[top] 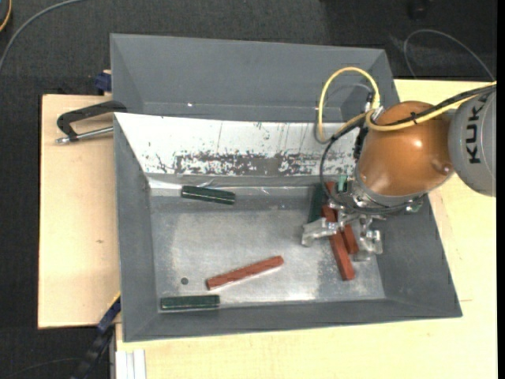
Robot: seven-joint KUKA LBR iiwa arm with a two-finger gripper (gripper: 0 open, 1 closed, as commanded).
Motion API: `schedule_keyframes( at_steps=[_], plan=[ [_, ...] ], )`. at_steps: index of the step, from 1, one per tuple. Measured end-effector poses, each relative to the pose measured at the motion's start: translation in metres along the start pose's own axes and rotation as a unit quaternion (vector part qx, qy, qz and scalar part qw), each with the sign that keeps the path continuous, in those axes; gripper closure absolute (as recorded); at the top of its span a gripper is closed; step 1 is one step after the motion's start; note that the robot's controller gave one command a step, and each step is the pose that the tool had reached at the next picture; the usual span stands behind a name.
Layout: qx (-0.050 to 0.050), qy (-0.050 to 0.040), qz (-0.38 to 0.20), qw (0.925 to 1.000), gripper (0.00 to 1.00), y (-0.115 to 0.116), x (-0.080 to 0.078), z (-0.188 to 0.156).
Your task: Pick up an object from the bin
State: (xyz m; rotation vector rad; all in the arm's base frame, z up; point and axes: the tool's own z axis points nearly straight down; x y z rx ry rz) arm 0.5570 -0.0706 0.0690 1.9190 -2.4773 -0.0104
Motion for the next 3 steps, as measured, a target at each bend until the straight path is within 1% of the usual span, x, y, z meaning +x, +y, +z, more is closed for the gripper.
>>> schedule_keyframes(
  at_steps=[1,2,3],
  plan=[
    [-0.010,0.0051,-0.026,0.9996,0.00,-0.015,0.013,0.003],
    [-0.022,0.0056,-0.027,0.9994,1.00,-0.008,0.012,0.007],
    [0.011,-0.0025,-0.027,0.9996,1.00,0.006,0.014,-0.149]
  ],
)
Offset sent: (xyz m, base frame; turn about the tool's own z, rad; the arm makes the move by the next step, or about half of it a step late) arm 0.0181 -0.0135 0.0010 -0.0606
